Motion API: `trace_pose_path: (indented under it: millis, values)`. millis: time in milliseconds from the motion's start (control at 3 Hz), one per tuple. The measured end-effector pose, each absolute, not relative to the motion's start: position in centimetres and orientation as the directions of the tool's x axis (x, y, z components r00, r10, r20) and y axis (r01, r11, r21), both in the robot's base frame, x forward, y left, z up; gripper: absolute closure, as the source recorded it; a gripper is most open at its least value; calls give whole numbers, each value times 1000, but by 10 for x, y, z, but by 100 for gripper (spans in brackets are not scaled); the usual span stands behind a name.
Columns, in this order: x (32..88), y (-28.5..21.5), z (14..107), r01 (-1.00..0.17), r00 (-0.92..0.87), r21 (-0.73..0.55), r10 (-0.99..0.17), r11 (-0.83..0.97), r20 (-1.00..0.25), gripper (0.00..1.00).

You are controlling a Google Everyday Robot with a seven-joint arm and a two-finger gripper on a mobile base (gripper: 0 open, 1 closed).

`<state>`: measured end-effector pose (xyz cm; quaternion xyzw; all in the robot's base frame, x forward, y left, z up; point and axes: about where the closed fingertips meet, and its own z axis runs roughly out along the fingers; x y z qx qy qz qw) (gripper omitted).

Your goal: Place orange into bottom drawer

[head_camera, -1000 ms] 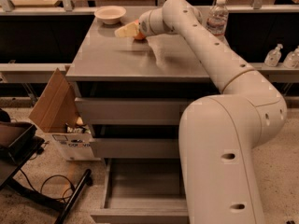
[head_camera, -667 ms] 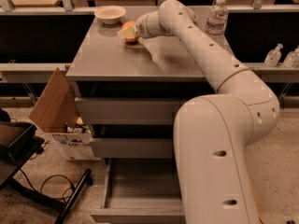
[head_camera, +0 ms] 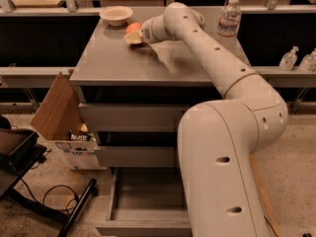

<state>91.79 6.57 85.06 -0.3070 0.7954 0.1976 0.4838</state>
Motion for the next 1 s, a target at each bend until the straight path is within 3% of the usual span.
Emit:
trace_pose_path:
  millis: [333, 1000]
  values:
    - [918, 68, 848, -682, -345, 19, -299, 731, -890, 100]
    - [908, 65, 854, -677, -342, 9, -304, 736, -889, 100]
